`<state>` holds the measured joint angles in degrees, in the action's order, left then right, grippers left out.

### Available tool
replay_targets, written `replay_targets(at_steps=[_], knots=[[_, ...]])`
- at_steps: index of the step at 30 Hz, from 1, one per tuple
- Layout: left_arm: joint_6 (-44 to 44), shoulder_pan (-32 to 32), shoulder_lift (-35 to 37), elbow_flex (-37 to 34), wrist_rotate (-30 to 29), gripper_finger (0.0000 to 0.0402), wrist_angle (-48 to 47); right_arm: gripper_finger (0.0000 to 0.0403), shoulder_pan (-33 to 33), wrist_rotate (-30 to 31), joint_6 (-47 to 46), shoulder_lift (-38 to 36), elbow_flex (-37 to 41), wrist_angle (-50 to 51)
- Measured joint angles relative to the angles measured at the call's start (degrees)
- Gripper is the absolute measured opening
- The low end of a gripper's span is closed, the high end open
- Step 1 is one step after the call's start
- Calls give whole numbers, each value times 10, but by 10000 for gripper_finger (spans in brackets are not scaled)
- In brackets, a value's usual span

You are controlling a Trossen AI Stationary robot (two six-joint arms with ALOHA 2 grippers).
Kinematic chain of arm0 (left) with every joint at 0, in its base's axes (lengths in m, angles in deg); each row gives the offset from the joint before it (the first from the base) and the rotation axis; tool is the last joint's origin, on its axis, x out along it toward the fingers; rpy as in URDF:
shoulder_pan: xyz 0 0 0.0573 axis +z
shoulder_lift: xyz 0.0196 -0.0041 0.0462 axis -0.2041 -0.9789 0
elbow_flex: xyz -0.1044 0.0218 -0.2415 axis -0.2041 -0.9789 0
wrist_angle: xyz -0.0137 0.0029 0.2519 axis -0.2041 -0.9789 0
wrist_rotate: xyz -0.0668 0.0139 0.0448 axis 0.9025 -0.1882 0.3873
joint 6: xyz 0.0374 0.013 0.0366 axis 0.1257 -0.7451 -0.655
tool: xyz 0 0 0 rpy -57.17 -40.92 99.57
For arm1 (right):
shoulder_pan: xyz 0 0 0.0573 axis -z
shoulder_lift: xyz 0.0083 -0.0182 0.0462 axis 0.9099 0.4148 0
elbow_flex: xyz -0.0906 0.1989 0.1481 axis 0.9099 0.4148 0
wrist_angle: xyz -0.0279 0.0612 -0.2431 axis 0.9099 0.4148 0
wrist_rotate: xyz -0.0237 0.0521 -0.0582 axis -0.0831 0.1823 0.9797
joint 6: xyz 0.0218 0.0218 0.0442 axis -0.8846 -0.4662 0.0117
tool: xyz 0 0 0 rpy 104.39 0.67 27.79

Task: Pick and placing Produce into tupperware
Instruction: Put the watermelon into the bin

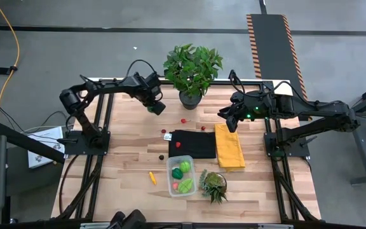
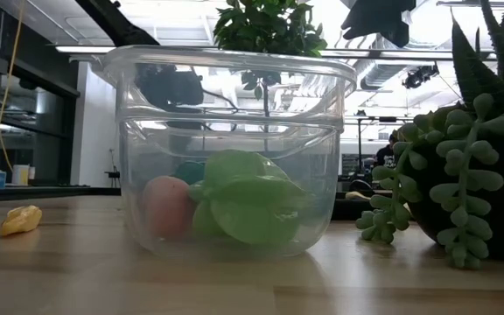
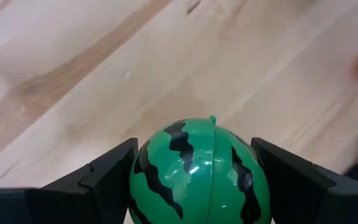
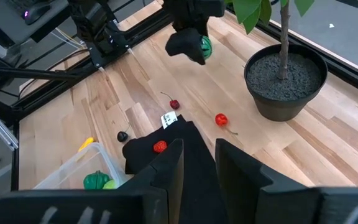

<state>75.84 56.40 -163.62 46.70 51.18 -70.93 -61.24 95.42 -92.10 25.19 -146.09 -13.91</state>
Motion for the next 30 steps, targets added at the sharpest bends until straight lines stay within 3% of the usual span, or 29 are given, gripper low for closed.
replay_targets(at_steps=[13, 30], knots=[[-19, 0, 89, 0, 0, 283, -84, 83, 0, 0, 11, 0, 0, 0], [22, 0, 278, 1, 21, 279, -150, 83, 0, -3, 18, 0, 0, 0]])
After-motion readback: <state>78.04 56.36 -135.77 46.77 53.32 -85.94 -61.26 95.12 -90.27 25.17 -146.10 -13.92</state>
